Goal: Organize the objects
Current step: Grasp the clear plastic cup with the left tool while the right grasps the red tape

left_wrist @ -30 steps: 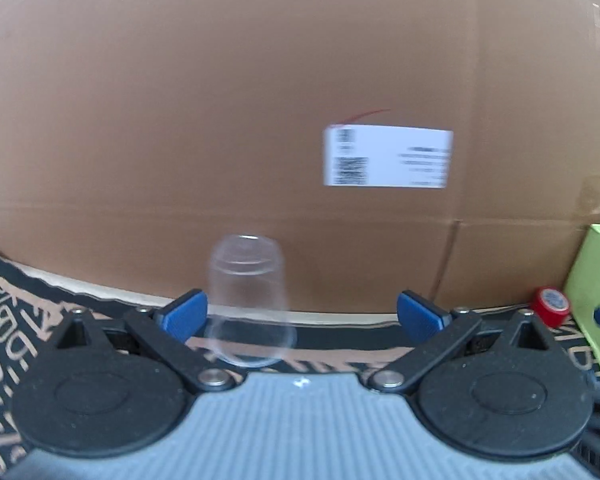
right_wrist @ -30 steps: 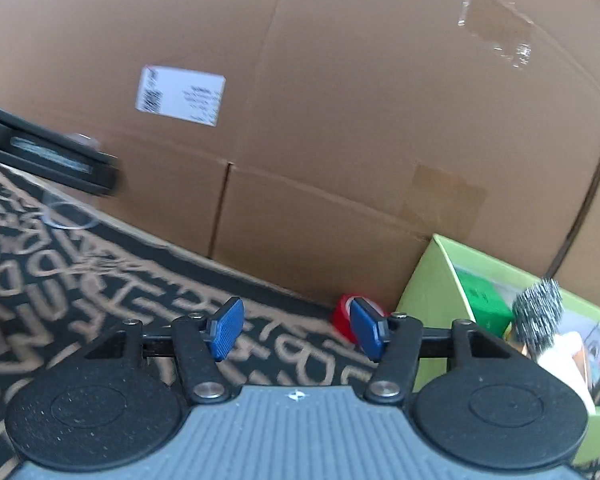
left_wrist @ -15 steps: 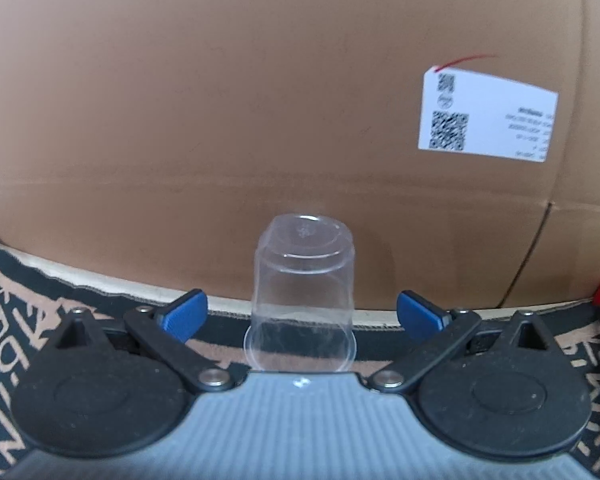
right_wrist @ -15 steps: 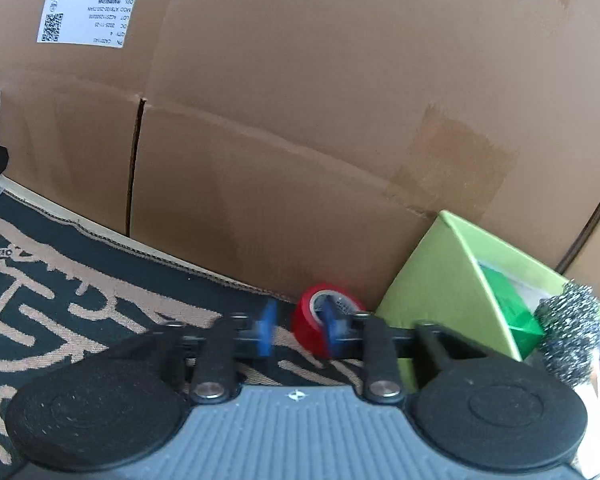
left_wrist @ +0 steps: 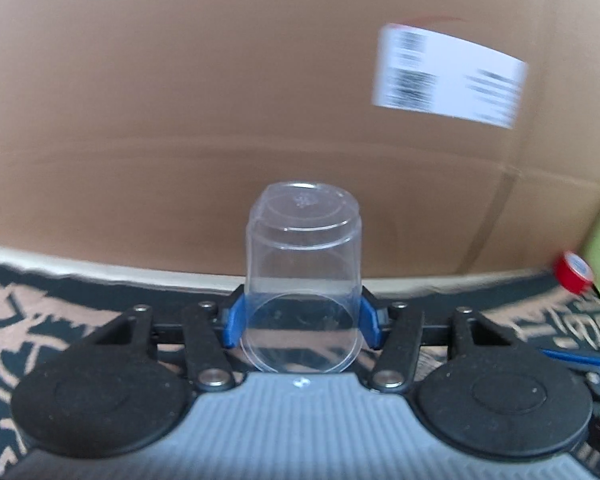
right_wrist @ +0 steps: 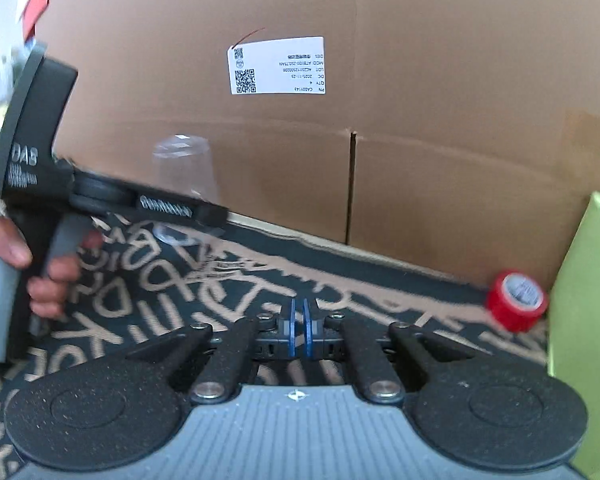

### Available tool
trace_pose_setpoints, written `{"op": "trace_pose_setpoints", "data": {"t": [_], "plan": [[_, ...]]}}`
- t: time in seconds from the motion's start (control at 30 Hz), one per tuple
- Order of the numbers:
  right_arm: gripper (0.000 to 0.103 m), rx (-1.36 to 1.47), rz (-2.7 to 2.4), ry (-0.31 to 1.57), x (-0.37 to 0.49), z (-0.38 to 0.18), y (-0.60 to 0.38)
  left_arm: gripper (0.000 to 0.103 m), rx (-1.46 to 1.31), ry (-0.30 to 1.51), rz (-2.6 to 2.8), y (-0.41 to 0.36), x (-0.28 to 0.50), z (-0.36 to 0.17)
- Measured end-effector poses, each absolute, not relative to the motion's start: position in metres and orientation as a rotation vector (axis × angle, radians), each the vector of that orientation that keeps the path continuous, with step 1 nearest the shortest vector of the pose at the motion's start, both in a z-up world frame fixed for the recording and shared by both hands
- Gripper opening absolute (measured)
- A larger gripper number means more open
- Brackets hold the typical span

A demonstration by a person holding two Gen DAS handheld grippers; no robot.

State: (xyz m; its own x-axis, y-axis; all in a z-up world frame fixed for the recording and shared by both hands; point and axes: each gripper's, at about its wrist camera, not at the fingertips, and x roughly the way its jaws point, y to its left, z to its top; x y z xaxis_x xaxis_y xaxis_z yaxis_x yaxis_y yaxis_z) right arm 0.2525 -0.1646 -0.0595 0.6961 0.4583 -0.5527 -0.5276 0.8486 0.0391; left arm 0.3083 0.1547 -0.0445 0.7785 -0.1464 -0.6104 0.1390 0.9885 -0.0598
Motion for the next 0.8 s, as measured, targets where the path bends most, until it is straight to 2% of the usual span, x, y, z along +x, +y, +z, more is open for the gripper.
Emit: {"op": "trace_pose_setpoints", "data": {"t": [0.07, 0.2, 0.3, 0.4, 0.53, 0.73, 0.8], "plan": [[0.01, -0.15, 0.553, 0.587, 0.25, -0.06, -0.159, 0.056, 0.02, 0.663, -0.228, 0.143, 0.303, -0.043], [0.043, -0.18, 0.587, 0.585, 0.244, -0.057, -0.16, 0.057, 0.092, 0.64, -0.247, 0.125, 0.294, -0.041], [0.051, -0.218, 0.5, 0.552, 0.24, -0.054, -0.165, 0.059, 0.089, 0.638, -0.24, 0.123, 0.292, -0.041], [0.054, -0.201, 0.337, 0.501, 0.239, -0.052, -0.178, 0.064, 0.056, 0.647, -0.234, 0.134, 0.3, -0.046], [0.055, -0.251, 0.149, 0.441, 0.25, -0.059, -0.179, 0.064, 0.034, 0.661, -0.237, 0.133, 0.306, -0.046], [0.052, -0.329, 0.045, 0.491, 0.29, -0.072, -0.165, 0.065, 0.072, 0.653, -0.226, 0.124, 0.302, -0.043], [0.047, -0.355, 0.026, 0.536, 0.304, -0.077, -0.163, 0.065, 0.071, 0.662, -0.225, 0.119, 0.303, -0.043]]}}
